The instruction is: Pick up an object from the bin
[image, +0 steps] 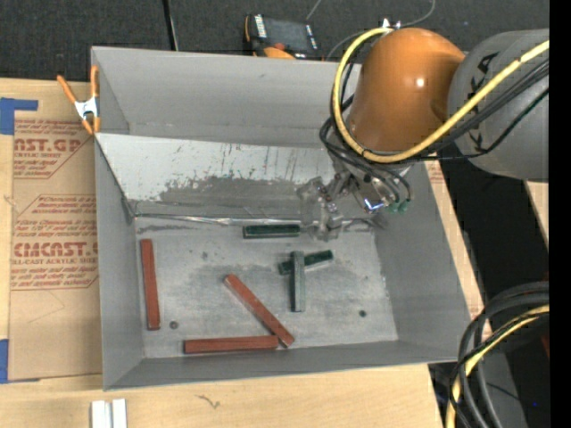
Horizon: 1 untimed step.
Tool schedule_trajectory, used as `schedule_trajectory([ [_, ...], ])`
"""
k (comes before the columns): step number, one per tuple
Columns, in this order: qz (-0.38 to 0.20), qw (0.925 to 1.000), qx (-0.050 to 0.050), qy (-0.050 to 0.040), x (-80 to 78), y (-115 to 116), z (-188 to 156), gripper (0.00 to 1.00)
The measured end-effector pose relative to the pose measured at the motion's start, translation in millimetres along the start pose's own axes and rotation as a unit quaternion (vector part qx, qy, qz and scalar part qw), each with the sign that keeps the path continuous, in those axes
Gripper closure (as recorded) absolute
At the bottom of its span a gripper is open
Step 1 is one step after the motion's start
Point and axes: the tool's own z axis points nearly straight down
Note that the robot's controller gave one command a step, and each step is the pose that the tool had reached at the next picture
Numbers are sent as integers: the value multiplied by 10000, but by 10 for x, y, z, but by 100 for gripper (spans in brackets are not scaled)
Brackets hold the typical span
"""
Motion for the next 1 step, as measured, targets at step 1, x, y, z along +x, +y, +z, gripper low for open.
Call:
schedule_trajectory([
  [1, 5, 10000, -15, 31, 17, 6, 34, 0],
])
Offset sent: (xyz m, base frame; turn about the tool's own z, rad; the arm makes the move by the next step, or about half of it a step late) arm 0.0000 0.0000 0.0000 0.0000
